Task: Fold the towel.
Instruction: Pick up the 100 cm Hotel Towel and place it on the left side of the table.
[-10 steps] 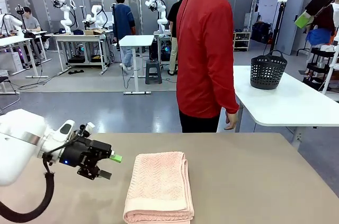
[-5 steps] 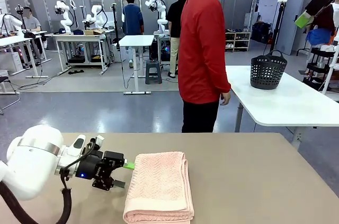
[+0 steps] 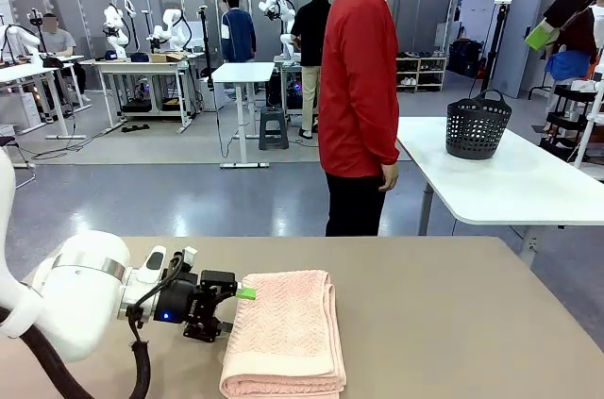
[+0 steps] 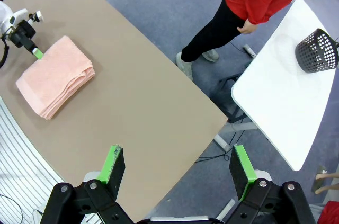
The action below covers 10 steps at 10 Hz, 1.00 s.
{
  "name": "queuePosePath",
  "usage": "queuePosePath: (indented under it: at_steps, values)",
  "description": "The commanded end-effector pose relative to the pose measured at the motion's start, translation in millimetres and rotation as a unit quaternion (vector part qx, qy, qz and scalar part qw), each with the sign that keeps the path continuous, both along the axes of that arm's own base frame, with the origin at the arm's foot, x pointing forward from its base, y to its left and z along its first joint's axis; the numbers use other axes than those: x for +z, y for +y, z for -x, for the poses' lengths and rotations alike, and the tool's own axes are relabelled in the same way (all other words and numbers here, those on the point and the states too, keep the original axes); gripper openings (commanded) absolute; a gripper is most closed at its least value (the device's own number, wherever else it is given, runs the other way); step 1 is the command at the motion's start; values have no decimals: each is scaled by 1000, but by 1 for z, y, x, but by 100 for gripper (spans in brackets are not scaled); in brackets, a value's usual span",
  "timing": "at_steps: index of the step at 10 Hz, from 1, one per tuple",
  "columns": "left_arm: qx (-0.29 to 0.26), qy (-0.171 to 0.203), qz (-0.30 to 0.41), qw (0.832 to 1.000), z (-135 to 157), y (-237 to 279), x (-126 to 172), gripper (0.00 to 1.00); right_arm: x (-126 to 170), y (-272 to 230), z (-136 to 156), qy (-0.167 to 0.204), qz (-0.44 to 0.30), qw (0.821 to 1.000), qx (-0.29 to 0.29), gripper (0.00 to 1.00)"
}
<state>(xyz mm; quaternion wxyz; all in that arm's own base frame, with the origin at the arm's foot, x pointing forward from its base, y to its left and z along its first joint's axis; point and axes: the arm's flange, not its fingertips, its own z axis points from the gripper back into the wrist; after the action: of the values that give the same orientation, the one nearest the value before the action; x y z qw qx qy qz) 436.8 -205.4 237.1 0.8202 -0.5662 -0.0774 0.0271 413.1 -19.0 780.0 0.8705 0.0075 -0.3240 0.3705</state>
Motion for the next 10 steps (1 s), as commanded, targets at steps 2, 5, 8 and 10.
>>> queuePosePath:
  at_steps: [2, 5, 8, 10]
  values:
    - [5, -5, 18, 1000, 0, -15, -9, 85, 0, -1, 1, 2, 4, 1000, 1, 100]
    - [5, 0, 6, 1000, 0, -17, -9, 0, 0, -1, 1, 2, 4, 1000, 1, 100]
    - [-3, -6, -4, 1000, 4, -22, -2, 2, 0, -1, 1, 2, 4, 1000, 1, 100]
    - [-4, -9, -5, 1000, 9, -20, 6, 0, 0, -1, 1, 2, 4, 1000, 1, 100]
